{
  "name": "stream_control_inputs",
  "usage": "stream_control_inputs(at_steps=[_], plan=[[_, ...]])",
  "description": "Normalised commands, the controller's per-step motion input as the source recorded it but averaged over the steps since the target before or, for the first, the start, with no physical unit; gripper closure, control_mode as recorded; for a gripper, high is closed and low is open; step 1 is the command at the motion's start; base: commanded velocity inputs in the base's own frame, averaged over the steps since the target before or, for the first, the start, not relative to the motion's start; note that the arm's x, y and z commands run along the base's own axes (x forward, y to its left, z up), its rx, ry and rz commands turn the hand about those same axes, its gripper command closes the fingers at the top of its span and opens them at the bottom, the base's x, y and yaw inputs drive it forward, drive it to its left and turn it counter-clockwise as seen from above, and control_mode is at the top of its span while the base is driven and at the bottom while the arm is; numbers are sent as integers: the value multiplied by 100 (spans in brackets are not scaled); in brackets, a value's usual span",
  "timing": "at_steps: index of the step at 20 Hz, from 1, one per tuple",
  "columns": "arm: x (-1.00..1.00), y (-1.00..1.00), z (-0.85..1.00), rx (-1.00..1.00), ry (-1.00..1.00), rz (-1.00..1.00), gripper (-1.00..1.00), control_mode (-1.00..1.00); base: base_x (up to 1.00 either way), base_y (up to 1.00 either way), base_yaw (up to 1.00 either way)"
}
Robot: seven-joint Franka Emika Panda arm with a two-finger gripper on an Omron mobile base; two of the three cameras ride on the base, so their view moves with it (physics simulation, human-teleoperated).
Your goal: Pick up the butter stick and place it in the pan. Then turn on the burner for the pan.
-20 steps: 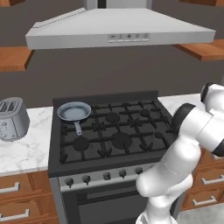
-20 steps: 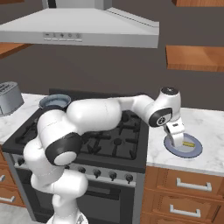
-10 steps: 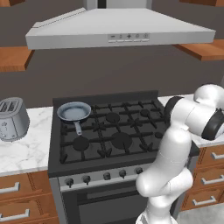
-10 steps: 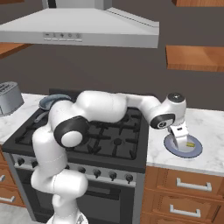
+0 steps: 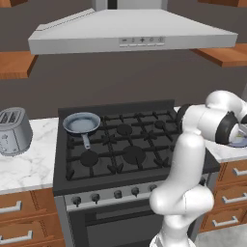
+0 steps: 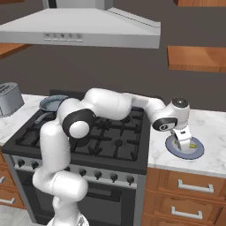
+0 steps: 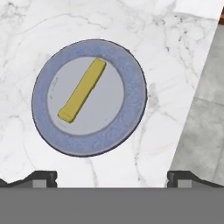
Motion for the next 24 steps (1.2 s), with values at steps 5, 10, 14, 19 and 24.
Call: stream_control_inputs(at_steps=[5,10,14,19,24], plan=[[38,-3,-8,-3,4,0,-100,-100,0,0,0],[19,-8,-18,0,3,0,-100,-100,0,0,0],[5,-8,-25,0,1,0,-100,-100,0,0,0],[3,-8,-22,0,0,0,-100,-100,0,0,0],[14,-9,-14,0,0,0,-100,-100,0,0,0]])
